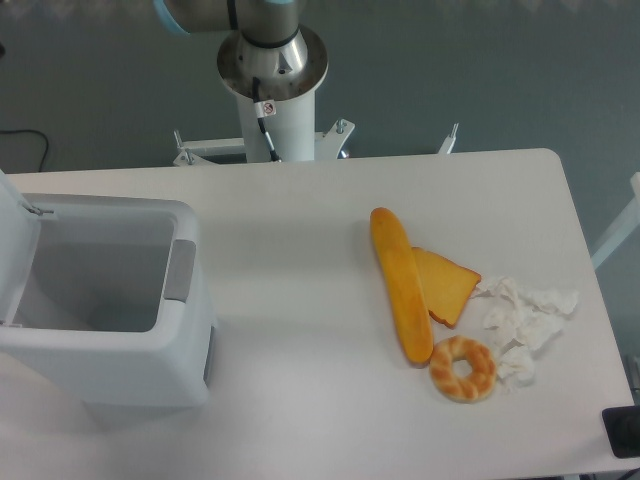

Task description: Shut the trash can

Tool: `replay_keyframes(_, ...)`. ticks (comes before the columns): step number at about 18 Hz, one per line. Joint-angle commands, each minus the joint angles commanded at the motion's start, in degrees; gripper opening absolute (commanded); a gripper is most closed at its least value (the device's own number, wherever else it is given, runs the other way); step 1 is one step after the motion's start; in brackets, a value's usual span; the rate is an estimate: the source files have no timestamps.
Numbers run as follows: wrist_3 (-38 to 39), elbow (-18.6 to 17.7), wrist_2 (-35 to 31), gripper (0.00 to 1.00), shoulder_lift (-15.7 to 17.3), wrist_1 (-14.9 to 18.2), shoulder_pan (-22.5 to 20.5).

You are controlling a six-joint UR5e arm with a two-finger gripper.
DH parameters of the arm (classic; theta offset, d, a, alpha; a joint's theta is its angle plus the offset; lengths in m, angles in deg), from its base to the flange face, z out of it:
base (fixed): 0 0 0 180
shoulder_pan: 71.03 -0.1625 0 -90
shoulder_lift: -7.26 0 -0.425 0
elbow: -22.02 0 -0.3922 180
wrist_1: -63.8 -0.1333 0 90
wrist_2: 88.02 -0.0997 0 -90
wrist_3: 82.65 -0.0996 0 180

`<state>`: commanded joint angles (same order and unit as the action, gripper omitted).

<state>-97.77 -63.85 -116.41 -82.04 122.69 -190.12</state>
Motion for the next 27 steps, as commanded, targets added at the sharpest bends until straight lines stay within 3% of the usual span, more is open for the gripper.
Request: replay_keyframes(27, -0.3, 0.8, 2.6, 1.0, -4.1, 0.0, 3.2)
